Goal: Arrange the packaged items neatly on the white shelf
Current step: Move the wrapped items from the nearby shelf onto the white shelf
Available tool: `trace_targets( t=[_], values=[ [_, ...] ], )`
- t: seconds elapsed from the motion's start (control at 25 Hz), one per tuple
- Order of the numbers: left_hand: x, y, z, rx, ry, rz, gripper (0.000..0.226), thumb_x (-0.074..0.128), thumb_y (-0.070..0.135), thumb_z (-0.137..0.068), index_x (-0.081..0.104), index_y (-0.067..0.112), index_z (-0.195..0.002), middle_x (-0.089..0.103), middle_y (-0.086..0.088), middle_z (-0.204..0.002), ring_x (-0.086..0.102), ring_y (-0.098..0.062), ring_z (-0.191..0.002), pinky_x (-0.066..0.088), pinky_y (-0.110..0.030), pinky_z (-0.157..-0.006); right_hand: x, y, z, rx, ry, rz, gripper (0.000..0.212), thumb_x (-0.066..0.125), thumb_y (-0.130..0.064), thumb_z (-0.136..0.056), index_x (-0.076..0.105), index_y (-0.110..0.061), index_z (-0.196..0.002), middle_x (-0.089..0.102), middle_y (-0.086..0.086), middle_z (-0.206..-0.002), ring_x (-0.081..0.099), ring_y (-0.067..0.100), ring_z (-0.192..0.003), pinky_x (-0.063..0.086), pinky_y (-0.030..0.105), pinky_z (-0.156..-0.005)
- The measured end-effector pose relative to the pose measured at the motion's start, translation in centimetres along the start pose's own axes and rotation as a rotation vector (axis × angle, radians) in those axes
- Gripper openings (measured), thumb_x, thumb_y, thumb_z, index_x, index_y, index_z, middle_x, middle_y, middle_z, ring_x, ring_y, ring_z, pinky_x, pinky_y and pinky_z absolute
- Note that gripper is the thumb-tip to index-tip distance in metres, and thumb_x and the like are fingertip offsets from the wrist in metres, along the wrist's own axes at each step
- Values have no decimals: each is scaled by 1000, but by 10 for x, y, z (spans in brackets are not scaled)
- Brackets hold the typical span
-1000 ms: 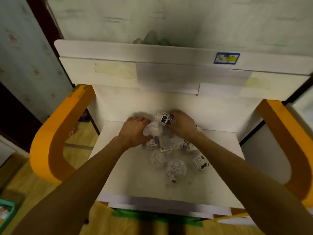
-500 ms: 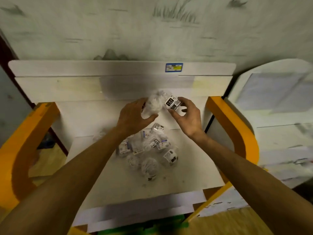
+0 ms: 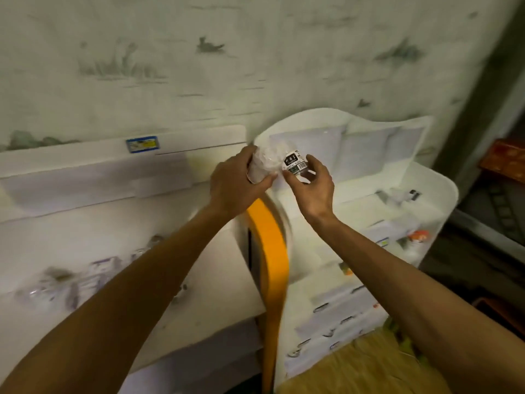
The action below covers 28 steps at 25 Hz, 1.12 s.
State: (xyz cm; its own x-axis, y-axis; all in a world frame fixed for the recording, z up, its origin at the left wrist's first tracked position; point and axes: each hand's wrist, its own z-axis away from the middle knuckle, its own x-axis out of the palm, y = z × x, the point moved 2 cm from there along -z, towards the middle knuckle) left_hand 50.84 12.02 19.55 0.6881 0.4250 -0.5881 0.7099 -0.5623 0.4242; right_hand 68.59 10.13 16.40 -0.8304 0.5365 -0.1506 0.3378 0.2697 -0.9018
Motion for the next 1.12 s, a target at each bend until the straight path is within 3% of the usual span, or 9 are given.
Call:
trace_targets(
  t=[0.08,0.2,0.28,0.36,0.48,0.64,0.8,0.92,1.12],
  values=[
    [44,42,0,11,-51,41,60,70,67,-74,55,33,-120,71,12,-104,68,-12,-89,55,-32,-74,-54,32,-12,91,51,-25,76,80,-40,-82,48,-16,-146,59,-1,-132,62,12,-112,53,16,-86],
    [107,92,4,24,-183,84,59,71,64,-74,54,33,-122,69,11,-114,67,-14,-98,55,-34,-81,-123,74,-21,320,145,-162,84,80,-44,-74,48,-11,-144,62,0,-124,66,19,-106,53,39,-99],
    [150,126,4,73,-318,63,63,71,60,-77,51,29,-129,66,6,-124,65,-21,-104,53,-36,-86,-170,101,-26,431,197,-250,61,79,-35,-78,57,-7,-128,67,7,-117,69,21,-94,54,47,-96],
    [184,159,4,102,-412,46,71,68,62,-78,43,31,-137,64,3,-130,64,-25,-110,52,-36,-89,-214,126,-34,524,228,-269,39,78,-20,-83,59,-7,-115,70,15,-115,68,22,-87,56,45,-95],
    [232,189,8,140,-532,33,79,62,66,-80,33,36,-147,60,0,-137,60,-27,-117,48,-36,-94,-258,163,-47,644,311,-349,53,83,-15,-77,59,2,-121,70,12,-105,69,22,-89,59,35,-88],
    [289,194,8,151,-639,-4,75,64,67,-80,39,33,-142,66,0,-128,65,-28,-108,51,-34,-84,-280,217,-54,748,352,-389,41,83,-16,-76,67,-4,-112,71,8,-95,68,24,-93,58,32,-86],
    [355,181,0,145,-747,-74,76,64,67,-78,36,33,-139,70,-1,-116,67,-27,-99,52,-32,-76,-290,267,-79,753,326,-206,42,83,-16,-77,64,-11,-114,70,4,-98,66,20,-90,54,32,-81],
    [391,171,-10,65,-795,-56,73,68,59,-78,33,30,-135,70,-1,-109,66,-28,-92,45,-31,-68,-299,296,-106,783,351,-41,49,88,-22,-73,61,-12,-112,69,4,-101,66,25,-93,56,41,-89],
    [444,154,-42,14,-831,-24,71,73,52,-78,35,24,-131,68,-3,-108,65,-28,-90,42,-29,-66,-311,347,-153,828,358,164,54,90,-25,-69,60,-12,-112,69,5,-105,67,30,-101,56,44,-92]
  ],
)
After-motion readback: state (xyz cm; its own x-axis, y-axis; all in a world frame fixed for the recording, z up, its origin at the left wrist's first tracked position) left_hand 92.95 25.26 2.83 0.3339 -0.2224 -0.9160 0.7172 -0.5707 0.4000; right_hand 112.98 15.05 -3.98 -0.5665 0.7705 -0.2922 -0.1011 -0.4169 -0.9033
